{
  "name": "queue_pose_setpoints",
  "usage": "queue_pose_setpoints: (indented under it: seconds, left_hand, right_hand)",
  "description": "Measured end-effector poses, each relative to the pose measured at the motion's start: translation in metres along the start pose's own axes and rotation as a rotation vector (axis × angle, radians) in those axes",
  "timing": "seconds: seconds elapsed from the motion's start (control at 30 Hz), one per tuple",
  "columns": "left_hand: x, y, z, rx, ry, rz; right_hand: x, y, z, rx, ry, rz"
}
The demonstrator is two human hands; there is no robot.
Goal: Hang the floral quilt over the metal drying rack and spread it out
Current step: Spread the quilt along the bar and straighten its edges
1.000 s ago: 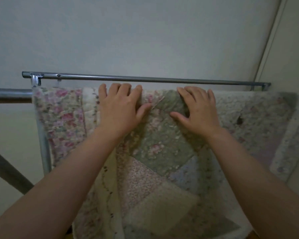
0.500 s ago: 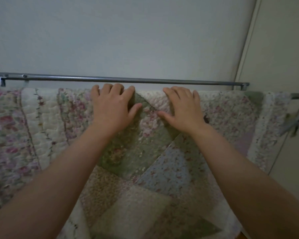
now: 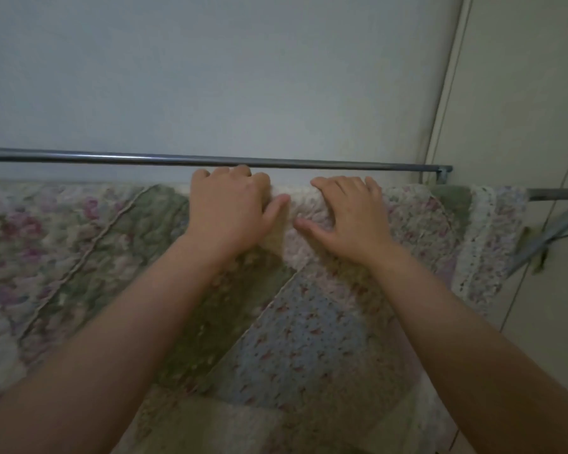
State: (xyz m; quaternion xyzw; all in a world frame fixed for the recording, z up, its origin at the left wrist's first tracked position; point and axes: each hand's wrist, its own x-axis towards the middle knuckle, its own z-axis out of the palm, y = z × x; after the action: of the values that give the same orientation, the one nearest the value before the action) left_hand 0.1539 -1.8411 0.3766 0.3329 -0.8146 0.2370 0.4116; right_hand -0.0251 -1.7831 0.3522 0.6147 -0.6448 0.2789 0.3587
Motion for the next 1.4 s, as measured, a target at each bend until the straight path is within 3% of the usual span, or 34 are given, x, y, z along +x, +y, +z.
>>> queue_pose_setpoints:
  seconds: [0.3, 0.67, 0.83, 1.23, 1.3, 1.4]
  left_hand:
    - [0.040, 0.068, 0.033, -0.053, -0.042, 0.121]
    - [0.072, 0.153, 0.069, -0.092, -0.065, 0.060]
    - [0.090, 0.228, 0.096, 0.037, -0.101, -0.020]
    - [0.104, 0.294, 0.118, 0.070, -0.087, -0.048]
    - [0.107, 0.298, 0.121, 0.050, -0.101, -0.027]
    - [0.109, 0.306, 0.126, 0.037, -0.091, -0.014]
  right_hand:
    - [-0.013, 0.091, -0.011, 0.024, -0.028, 0.017]
    - [-0.033, 0.196, -0.007, 0.062, 0.071, 0.006]
    - [-0.036, 0.261, -0.012, 0.117, 0.068, -0.108]
    - [-0.051, 0.305, -0.004, 0.228, 0.173, -0.139]
    - [-0.059, 0.311, -0.001, 0.255, 0.234, -0.130]
    - [-0.078, 0.327, 0.010, 0.335, 0.465, -0.068]
